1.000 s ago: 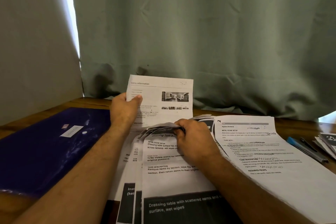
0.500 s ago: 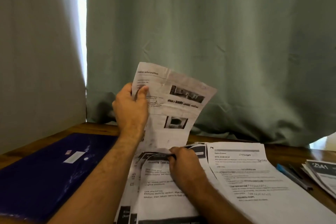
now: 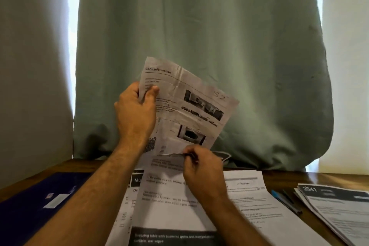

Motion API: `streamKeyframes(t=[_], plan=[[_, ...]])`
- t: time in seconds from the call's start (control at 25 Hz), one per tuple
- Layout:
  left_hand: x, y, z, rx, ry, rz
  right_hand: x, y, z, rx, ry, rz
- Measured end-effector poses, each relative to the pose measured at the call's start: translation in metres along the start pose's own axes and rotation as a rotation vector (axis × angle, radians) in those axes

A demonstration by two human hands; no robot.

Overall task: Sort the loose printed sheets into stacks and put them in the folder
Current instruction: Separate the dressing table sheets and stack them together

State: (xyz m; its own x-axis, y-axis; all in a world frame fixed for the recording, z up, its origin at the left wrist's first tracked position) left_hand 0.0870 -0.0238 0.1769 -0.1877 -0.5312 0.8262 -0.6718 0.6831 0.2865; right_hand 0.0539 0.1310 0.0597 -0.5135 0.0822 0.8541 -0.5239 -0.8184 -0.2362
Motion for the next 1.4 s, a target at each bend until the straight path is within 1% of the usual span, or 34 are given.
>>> streamKeyframes(t=[0.12, 0.2, 0.28, 0.36, 0.48, 0.56, 0.72, 0.84, 0.96, 1.12, 1.24, 1.36, 1.4], plan=[[0.0, 0.004, -0.006, -0.032, -0.017, 0.047, 0.015, -0.025, 0.019, -0.018, -0.189, -0.133], [0.0, 0.006, -0.01, -0.12, -0.064, 0.122, 0.027, -0.043, 0.036, -0.024, -0.337, -0.204], [-0.001, 0.009, -0.015, -0.214, -0.138, 0.192, 0.041, -0.06, 0.053, -0.032, -0.438, -0.254], [-0.003, 0.014, -0.017, -0.29, -0.268, 0.213, 0.058, -0.073, 0.068, -0.052, -0.495, -0.308], [-0.009, 0.02, -0.01, -0.464, -0.576, 0.284, 0.082, -0.084, 0.082, -0.107, -0.503, -0.319], [-0.022, 0.025, 0.0, -0.559, -0.724, 0.369, 0.092, -0.082, 0.082, -0.181, -0.484, -0.285], [-0.071, 0.033, 0.029, -0.638, -1.01, 0.49, 0.09, -0.064, 0.053, -0.314, -0.379, -0.159], [-0.111, 0.033, 0.065, -0.524, -1.214, 0.542, 0.073, -0.046, 0.01, -0.384, -0.201, -0.006], [-0.142, 0.032, 0.105, -0.329, -1.255, 0.613, 0.047, -0.028, -0.041, -0.471, 0.007, 0.134], [-0.156, 0.039, 0.134, -0.242, -1.318, 0.652, 0.021, -0.011, -0.086, -0.476, 0.176, 0.22], [-0.161, 0.045, 0.144, -0.201, -1.32, 0.631, 0.017, -0.002, -0.099, -0.467, 0.236, 0.264], [-0.165, 0.045, 0.142, -0.248, -1.333, 0.65, 0.017, 0.003, -0.099, -0.462, 0.249, 0.277], [-0.166, 0.046, 0.141, -0.276, -1.3, 0.66, 0.016, 0.003, -0.098, -0.462, 0.249, 0.275]])
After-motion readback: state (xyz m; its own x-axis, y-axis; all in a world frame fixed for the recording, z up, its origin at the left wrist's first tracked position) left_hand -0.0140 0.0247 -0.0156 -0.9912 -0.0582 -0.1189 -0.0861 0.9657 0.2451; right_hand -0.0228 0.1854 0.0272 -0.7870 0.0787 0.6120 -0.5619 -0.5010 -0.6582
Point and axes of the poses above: each hand's wrist, its own x-axis towards the middle knuckle, its own y-axis out of the palm, z = x × y, the point moved 1 cm from there along x, towards the middle knuckle, and after that the axes turned 8 degrees about -z, right-handed, at the moved point
